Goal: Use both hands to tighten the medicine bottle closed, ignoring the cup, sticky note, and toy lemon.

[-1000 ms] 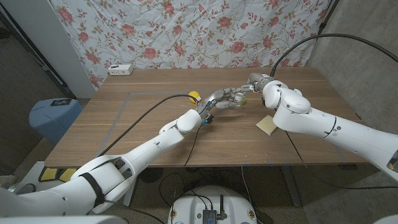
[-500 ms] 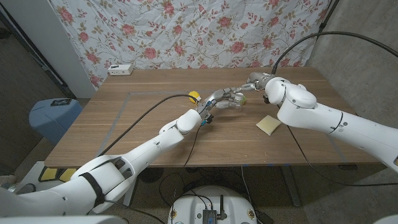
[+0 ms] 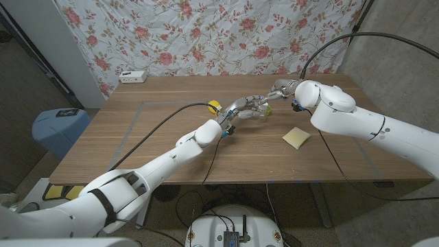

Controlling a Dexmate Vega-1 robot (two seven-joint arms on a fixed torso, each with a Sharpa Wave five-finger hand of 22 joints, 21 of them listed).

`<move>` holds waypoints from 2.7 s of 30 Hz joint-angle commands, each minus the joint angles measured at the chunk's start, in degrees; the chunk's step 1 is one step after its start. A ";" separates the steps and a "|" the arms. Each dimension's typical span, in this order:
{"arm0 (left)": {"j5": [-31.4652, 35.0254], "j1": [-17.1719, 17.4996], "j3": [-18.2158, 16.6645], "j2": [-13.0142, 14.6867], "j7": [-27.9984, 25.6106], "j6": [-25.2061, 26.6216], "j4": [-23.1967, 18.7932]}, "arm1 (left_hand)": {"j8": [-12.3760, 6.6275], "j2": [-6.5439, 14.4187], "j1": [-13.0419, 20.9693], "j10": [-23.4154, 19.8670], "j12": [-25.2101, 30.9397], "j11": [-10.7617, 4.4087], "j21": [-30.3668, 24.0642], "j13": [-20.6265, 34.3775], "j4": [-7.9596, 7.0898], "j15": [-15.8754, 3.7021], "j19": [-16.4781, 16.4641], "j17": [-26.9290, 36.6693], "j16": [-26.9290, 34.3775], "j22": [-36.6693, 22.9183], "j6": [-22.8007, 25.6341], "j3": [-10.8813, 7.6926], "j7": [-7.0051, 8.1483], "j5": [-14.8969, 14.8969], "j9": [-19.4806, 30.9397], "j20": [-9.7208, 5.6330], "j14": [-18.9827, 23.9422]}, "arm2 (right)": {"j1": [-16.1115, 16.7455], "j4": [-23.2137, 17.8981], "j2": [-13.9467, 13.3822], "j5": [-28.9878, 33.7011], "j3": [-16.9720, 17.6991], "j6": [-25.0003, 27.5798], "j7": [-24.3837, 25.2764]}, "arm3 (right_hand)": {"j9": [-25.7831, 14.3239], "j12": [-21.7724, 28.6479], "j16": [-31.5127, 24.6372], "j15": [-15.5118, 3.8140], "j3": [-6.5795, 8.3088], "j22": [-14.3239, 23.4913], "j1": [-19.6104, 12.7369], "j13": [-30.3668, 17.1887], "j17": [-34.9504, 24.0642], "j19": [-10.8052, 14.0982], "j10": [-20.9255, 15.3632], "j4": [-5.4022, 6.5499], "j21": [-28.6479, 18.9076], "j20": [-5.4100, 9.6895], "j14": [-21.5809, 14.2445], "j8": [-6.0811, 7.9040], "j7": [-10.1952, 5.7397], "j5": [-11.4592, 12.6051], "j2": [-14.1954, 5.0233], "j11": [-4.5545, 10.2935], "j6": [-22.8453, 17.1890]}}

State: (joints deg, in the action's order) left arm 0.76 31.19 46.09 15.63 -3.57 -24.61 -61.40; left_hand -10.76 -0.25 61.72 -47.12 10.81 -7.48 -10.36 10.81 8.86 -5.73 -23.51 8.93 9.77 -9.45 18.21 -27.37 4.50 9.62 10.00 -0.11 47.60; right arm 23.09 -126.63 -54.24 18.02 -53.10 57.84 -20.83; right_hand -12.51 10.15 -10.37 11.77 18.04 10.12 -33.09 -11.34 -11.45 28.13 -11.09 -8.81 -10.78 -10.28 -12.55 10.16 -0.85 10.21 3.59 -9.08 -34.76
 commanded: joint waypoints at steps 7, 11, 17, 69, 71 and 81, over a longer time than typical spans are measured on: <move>0.04 0.04 0.10 0.23 0.15 0.42 -0.54 | 0.07 0.49 -0.12 -1.26 0.38 -0.76 -0.35 0.08 0.07 -5.24 -0.08 0.26 0.25 -0.12 0.20 -0.19 -0.04 0.37 0.16 -0.55 -0.26 | -1.88 0.65 -0.99 -0.44 0.22 -3.04 -4.68 | 0.03 0.31 -0.29 0.05 1.57 0.02 -3.70 -0.28 0.04 -1.12 2.38 -1.13 -0.06 -0.12 1.58 0.08 -1.48 0.59 -0.15 -0.04 3.69; 0.05 0.07 0.09 0.39 0.27 0.54 -0.83 | 0.07 0.51 -0.10 -1.24 0.37 -0.79 -0.35 0.08 0.07 -5.29 -0.09 0.25 0.24 -0.12 0.21 -0.21 -0.04 0.37 0.16 -0.52 -0.28 | -2.01 0.77 -0.75 0.48 -0.17 -3.04 -5.14 | 0.05 0.40 -0.40 0.00 2.16 0.00 -5.10 -0.28 0.05 -1.19 2.94 -1.36 -0.15 -0.18 1.90 0.25 -2.11 0.67 -0.19 0.25 4.48; 0.04 0.06 0.09 0.47 0.43 0.63 -0.98 | 0.07 0.52 -0.16 -1.24 0.36 -0.77 -0.35 0.08 0.01 -5.21 -0.10 0.25 0.24 -0.12 0.19 -0.18 -0.04 0.37 0.16 -0.55 -0.27 | -2.08 0.72 -0.35 1.95 -0.66 -2.66 -5.59 | 0.08 0.57 -0.57 -0.14 2.80 -0.02 -6.70 -0.29 0.06 -1.10 3.22 -1.55 -0.28 0.07 1.95 0.47 -3.27 0.79 -0.21 0.44 5.03; -0.40 0.12 0.05 0.35 0.60 0.50 -0.45 | 0.04 0.58 -0.14 -1.18 0.29 -0.89 -0.34 0.08 -0.04 -5.16 -0.06 0.25 0.23 -0.12 0.32 -0.12 -0.17 0.38 0.16 -0.51 -0.26 | 0.67 2.78 2.02 3.70 0.99 -3.29 -3.19 | -0.02 2.10 -2.03 -2.30 5.05 0.01 -12.32 -0.23 -0.03 0.77 -0.18 -0.40 -1.02 1.68 -1.05 5.13 -6.68 0.77 -1.18 2.59 -6.66; -0.40 0.19 0.01 0.42 0.58 0.52 -0.57 | 0.03 0.56 -0.12 -1.24 0.32 -0.95 -0.34 0.08 -0.02 -5.14 -0.07 0.23 0.20 -0.12 0.34 -0.13 -0.12 0.38 0.16 -0.53 -0.30 | 0.69 2.77 2.06 3.77 0.95 -3.06 -3.10 | -0.01 2.16 -2.09 -2.47 5.13 0.01 -12.53 -0.22 -0.04 0.87 -0.45 -0.41 -1.04 1.73 -1.22 5.32 -6.77 0.78 -1.34 2.59 -7.25; -0.49 0.15 -0.02 0.48 0.80 0.46 -0.56 | 0.04 0.59 -0.18 -1.34 0.35 -1.22 -0.33 0.08 -0.07 -5.03 -0.04 0.22 0.19 -0.12 0.34 -0.15 -0.10 0.39 0.16 -0.50 -0.29 | 1.05 3.22 2.06 3.16 1.29 -3.33 -2.48 | 0.01 2.26 -2.30 -2.95 5.09 0.03 -12.77 -0.21 -0.07 1.47 -1.14 -0.34 -1.21 2.06 -1.88 5.63 -6.97 0.73 -1.51 2.81 -8.46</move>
State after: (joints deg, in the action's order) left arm 0.34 31.25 46.16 15.99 -2.93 -24.20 -61.81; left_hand -10.76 -0.18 61.34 -47.09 10.77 -7.51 -10.36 10.81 8.94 -5.73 -23.52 8.93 9.77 -9.45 18.21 -27.29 4.49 9.64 10.00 -0.11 47.60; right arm 23.85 -123.86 -52.31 21.57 -51.99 54.35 -23.93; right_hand -12.39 11.93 -12.10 8.90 22.76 10.14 -45.56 -11.32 -11.34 29.11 -11.91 -9.41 -11.75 -8.29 -14.03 15.51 -7.78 10.64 2.10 -6.34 -42.80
